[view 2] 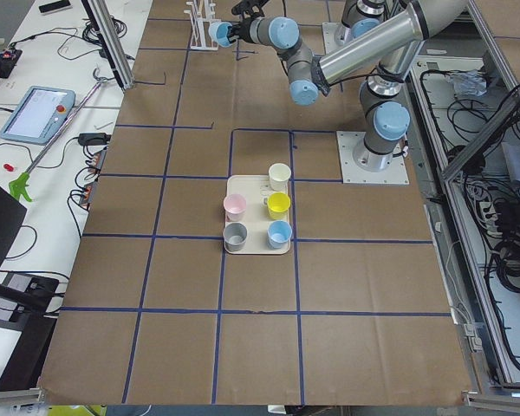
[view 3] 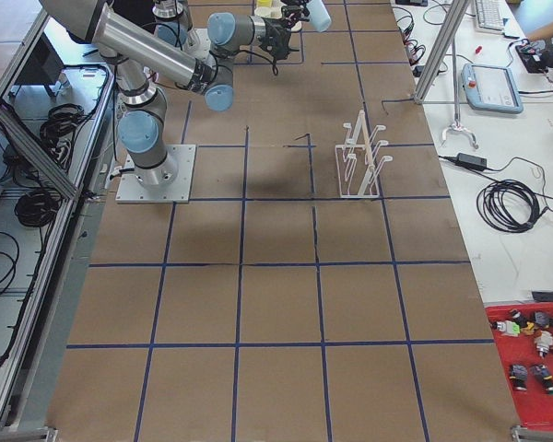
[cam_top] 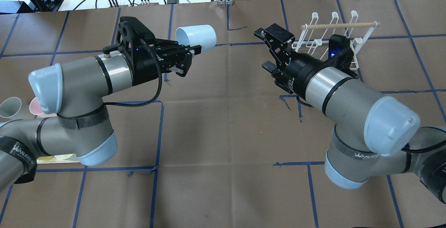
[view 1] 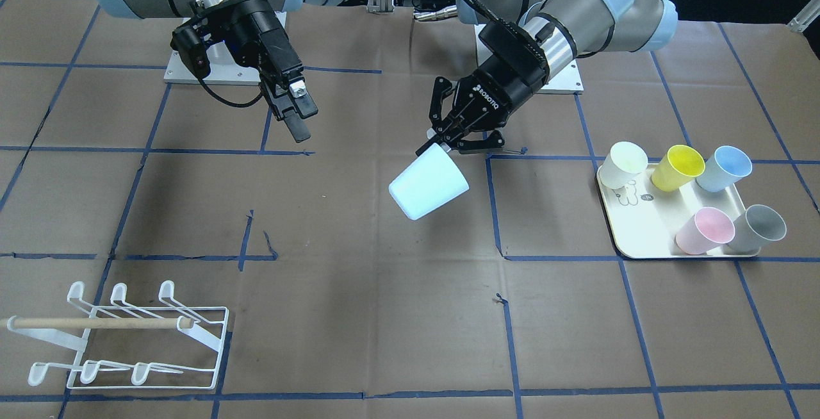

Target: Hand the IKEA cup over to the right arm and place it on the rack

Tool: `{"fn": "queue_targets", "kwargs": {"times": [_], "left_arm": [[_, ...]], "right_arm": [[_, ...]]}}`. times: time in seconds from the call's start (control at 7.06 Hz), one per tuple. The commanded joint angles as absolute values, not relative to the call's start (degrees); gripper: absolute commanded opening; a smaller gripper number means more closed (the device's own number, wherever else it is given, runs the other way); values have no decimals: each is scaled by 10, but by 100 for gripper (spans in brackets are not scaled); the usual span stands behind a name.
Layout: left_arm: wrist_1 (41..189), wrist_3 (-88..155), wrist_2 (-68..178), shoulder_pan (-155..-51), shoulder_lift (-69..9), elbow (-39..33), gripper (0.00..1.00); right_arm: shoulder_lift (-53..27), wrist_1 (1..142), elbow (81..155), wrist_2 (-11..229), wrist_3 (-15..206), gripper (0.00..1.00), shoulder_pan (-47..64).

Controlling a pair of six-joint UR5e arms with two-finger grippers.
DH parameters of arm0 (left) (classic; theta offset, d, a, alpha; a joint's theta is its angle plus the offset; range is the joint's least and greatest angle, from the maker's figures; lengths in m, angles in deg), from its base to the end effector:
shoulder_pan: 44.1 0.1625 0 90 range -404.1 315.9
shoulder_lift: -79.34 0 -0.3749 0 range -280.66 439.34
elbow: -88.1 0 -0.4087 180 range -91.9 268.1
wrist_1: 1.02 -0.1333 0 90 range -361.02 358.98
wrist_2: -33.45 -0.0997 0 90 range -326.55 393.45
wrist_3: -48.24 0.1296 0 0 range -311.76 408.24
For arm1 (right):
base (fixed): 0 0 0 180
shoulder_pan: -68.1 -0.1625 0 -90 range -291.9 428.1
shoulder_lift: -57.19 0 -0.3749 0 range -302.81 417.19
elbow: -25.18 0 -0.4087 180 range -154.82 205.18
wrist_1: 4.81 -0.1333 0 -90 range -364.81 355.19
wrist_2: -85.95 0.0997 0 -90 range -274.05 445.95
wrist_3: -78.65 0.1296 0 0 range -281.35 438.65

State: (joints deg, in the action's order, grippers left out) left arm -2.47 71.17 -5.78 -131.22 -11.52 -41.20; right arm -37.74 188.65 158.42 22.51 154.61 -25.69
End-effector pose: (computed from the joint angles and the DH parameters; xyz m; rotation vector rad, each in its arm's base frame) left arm -0.2111 -0.4555 0.3003 -0.8659 -2.0541 1.2474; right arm 0.2196 -0.4220 0.3244 0.9328 1.7912 -0.6770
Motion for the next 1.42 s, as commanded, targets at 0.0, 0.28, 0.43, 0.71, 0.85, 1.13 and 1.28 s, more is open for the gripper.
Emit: {"fn": "queue_targets", "kwargs": {"times": [0.0, 0.28, 0.43, 0.71, 0.85, 1.13, 1.28], "left_arm": [[-85, 713, -50, -1334, -123, -447, 0], [-138, 700, -56, -1366, -164, -443, 0], [-158, 676, -54, -1367, -172, -440, 0], [-161, 668, -50, -1367, -162, -440, 0], [-161, 668, -50, -1367, -162, -440, 1], [-161, 670, -50, -1367, -162, -442, 1], [-162, 669, -50, -1367, -162, -443, 1]], "right_arm": [[-375, 1879, 1584, 204, 1551, 100, -260], [-376, 1788, 1583, 211, 1615, 100, -264], [-375, 1781, 1580, 211, 1625, 100, -284], [-371, 1769, 1570, 212, 1628, 100, -295], [-352, 1764, 1552, 211, 1628, 100, -303], [-327, 1764, 1523, 209, 1654, 100, -324], [-319, 1764, 1517, 209, 1654, 100, -326]]}}
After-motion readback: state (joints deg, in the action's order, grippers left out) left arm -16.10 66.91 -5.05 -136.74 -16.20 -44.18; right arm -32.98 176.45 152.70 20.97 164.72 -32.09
